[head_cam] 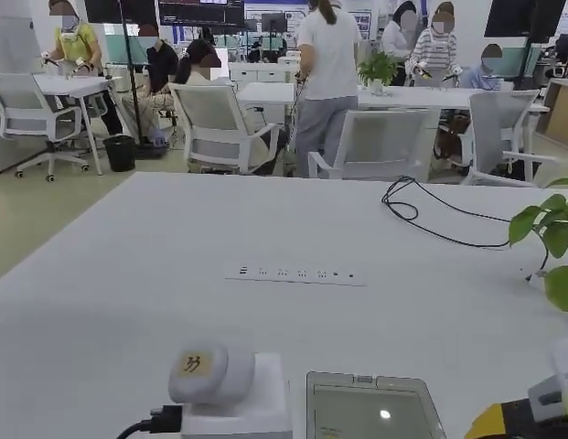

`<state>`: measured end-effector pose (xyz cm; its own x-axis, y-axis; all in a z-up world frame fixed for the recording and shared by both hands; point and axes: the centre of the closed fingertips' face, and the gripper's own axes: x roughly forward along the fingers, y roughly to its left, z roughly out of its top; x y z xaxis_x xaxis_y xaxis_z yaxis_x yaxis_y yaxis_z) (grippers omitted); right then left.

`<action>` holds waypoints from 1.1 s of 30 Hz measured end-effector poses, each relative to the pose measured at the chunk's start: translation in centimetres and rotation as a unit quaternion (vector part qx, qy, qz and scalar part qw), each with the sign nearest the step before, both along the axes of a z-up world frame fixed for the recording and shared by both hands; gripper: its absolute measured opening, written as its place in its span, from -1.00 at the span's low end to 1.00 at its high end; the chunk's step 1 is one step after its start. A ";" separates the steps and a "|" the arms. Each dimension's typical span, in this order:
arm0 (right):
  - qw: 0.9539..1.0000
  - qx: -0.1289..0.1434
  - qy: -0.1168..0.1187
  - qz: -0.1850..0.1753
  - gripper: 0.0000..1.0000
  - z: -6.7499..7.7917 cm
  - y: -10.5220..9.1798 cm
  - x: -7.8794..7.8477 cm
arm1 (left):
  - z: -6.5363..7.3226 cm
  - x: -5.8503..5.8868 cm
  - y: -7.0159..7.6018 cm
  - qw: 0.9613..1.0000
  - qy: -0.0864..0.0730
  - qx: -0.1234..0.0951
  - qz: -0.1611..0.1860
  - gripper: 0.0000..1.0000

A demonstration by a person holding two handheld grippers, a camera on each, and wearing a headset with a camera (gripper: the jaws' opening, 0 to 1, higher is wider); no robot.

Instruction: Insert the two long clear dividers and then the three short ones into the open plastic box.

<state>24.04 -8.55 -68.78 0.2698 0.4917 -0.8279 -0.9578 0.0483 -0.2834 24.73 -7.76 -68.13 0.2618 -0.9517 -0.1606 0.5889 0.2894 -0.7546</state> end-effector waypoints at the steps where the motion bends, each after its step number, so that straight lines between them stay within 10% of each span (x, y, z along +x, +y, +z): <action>1: 1.000 0.002 0.000 0.000 -0.34 0.1 0.1 0.0 | -0.1 -0.1 -0.2 1.000 0.003 0.000 -0.001 -0.29; 13: 1.000 0.002 -0.003 0.008 -0.34 0.4 0.9 -0.4 | -0.4 -1.0 -1.1 0.999 0.041 -0.014 -0.011 -0.66; 33: 1.000 -0.012 -0.009 0.016 -0.34 0.2 1.0 -0.8 | -0.5 -1.3 -1.3 0.998 0.062 -0.026 -0.007 -1.00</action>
